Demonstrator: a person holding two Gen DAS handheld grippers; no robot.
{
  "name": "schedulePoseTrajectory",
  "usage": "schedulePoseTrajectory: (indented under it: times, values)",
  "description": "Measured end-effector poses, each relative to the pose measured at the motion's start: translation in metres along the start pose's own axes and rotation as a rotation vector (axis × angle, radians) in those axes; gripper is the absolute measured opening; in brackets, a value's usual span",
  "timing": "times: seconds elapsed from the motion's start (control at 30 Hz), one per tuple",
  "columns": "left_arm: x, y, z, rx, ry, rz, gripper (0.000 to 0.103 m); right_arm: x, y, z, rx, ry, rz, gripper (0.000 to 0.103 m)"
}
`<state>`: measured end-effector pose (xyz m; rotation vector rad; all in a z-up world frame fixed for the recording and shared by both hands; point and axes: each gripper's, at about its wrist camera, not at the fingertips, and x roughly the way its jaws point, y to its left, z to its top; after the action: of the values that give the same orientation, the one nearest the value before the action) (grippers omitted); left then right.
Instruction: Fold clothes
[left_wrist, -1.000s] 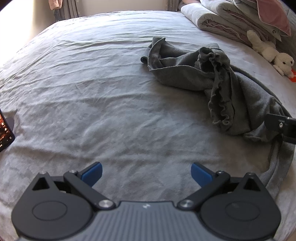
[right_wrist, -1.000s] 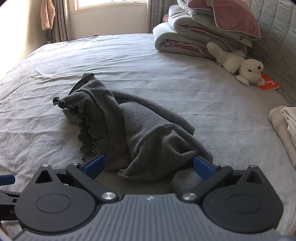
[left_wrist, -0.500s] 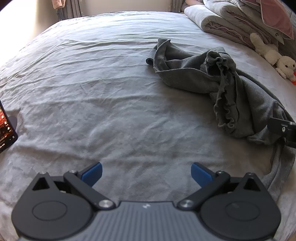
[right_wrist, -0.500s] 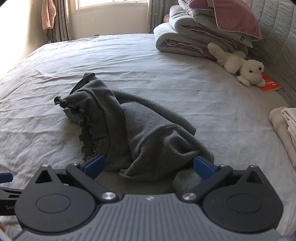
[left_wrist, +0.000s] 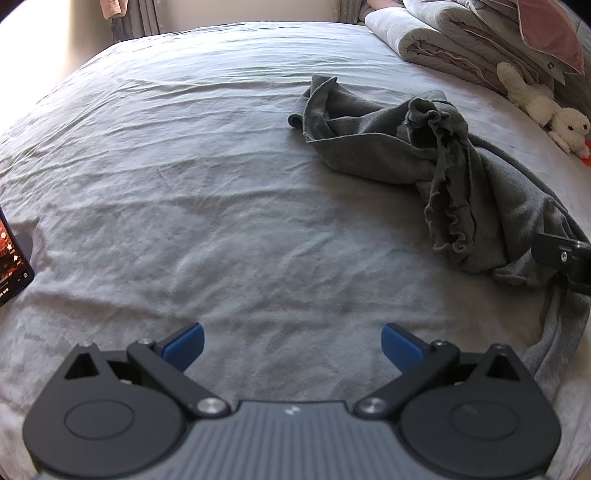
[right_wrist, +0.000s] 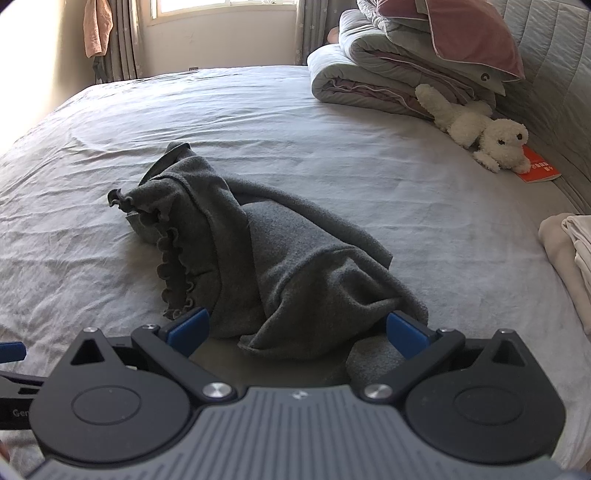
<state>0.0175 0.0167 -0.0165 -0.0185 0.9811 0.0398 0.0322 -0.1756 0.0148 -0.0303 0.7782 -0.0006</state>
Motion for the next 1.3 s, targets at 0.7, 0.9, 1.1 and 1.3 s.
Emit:
schedulePoseTrajectory:
  times: [0.7, 0.9, 1.1, 1.3]
  values:
    - [0.005, -0.042, 0.017, 0.011, -0.009, -0.053, 0.102, 0.001, -0.02, -0.002, 0.039, 0.011, -0.017, 0.103]
    - [0.008, -0.048, 0.015, 0.019, 0.001, -0.049, 0.102, 0.001, -0.025, 0.0, 0.057, 0.012, -0.013, 0.103]
    - [0.01, -0.049, 0.014, 0.032, 0.006, -0.04, 0.102, 0.002, -0.032, 0.0, 0.069, 0.016, -0.02, 0.103]
    - [0.012, -0.048, 0.015, 0.021, 0.01, -0.04, 0.102, 0.005, -0.037, 0.001, 0.092, 0.026, -0.02, 0.103]
